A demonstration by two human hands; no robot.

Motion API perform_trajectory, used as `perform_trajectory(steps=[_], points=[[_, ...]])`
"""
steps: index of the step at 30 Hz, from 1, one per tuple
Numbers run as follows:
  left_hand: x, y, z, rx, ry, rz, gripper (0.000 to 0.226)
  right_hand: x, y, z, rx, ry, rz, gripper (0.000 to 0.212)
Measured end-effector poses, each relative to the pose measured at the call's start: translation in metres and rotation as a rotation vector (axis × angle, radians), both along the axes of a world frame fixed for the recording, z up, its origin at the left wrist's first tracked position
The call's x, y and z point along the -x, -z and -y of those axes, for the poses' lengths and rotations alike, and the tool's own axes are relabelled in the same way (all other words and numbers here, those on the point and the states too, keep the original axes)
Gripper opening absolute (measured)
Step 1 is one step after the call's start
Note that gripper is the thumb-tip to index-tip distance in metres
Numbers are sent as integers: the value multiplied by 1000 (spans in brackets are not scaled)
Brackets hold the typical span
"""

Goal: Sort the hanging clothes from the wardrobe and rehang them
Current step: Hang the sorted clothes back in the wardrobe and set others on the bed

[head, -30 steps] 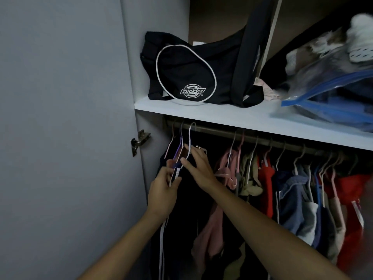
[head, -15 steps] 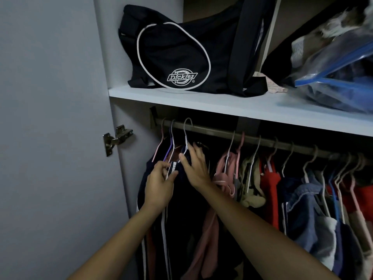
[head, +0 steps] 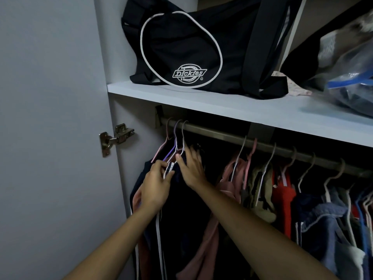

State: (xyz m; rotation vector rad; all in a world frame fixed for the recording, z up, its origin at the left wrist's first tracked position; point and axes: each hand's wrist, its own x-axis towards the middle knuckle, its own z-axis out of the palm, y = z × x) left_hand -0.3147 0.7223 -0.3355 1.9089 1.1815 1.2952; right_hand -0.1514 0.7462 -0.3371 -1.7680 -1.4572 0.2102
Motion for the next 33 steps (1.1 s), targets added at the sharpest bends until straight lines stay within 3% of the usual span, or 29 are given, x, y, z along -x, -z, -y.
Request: perform_trajectory(steps=[7,12,20,28,33], points=[[17,-3,-4,-107,-102,-219,16,16,-3,-15,86,4,-56,68],[35,-9,7,-133,-131,-427,27,16,-11,-7,156,18,-49,70],[78,-42,40,-36,-63,-636,37,41,-45,63,270,11,26,69],[139,-78,102,-130,-24,-761,56,88,-74,134,159,-100,300,68],[175,-71,146,-59,-135,-814,62,125,-69,158,96,-272,334,68]])
